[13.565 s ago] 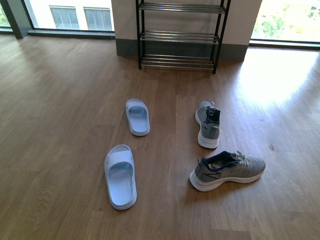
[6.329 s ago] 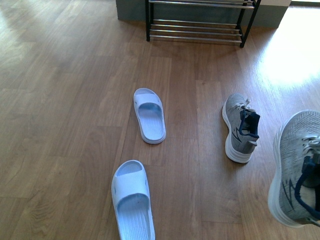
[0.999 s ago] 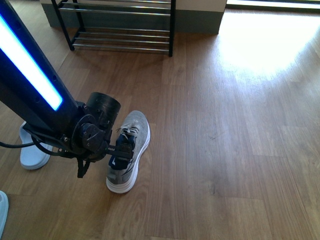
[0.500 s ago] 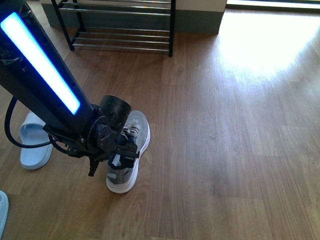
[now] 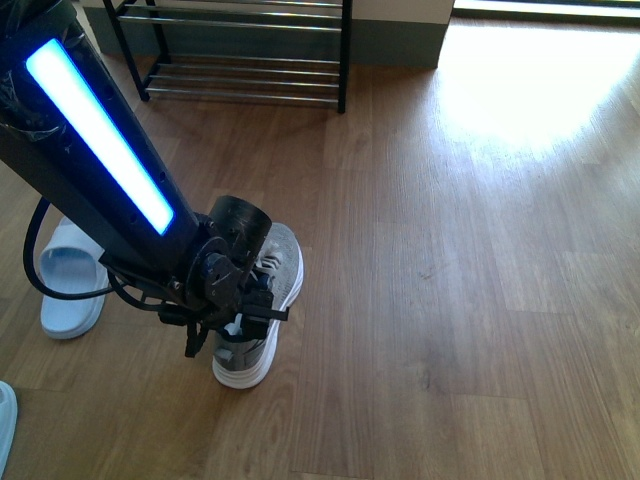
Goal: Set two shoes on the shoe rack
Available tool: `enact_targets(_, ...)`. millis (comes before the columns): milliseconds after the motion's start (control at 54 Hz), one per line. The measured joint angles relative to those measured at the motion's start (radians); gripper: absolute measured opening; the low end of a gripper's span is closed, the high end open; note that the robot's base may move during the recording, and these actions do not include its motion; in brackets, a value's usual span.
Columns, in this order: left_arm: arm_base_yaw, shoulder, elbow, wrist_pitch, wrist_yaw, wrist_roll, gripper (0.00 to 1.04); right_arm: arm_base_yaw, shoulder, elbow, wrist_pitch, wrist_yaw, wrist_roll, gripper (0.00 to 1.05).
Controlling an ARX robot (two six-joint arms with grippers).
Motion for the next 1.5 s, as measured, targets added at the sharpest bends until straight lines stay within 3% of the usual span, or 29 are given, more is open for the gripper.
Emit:
enact_targets(130, -0.011, 0.0, -0.006, 0.001, 0.008, 0.001, 0.44, 0.0, 0.0, 0.0, 0.0, 0.0, 0.0, 0.01)
enact_targets(352, -0.019, -0.022, -0.075, 0.033, 0.006, -0.003, 0.02, 0.0, 0.0, 0.0, 0.0, 0.0, 0.0, 0.01)
enact_targets(666, 0.01, -0.192, -0.332, 0.185, 0.032, -0.012, 0.02, 0.0, 0.0, 0.0, 0.0, 0.0, 0.0, 0.01)
enact_targets(962, 0.035, -0.581, -0.642, 0.35, 0.011, 0.003, 0.02, 0.0, 0.0, 0.0, 0.0, 0.0, 0.0, 0.01)
enact_targets(1240, 0.066, -0.914, -0.845, 0.375, -0.012, -0.016, 0.02, 0.0, 0.0, 0.0, 0.0, 0.0, 0.0, 0.01)
enact_targets(1499, 0.135, -1.385, -1.066, 0.282, -0.023, -0.018, 0.02, 0.0, 0.0, 0.0, 0.0, 0.0, 0.0, 0.01)
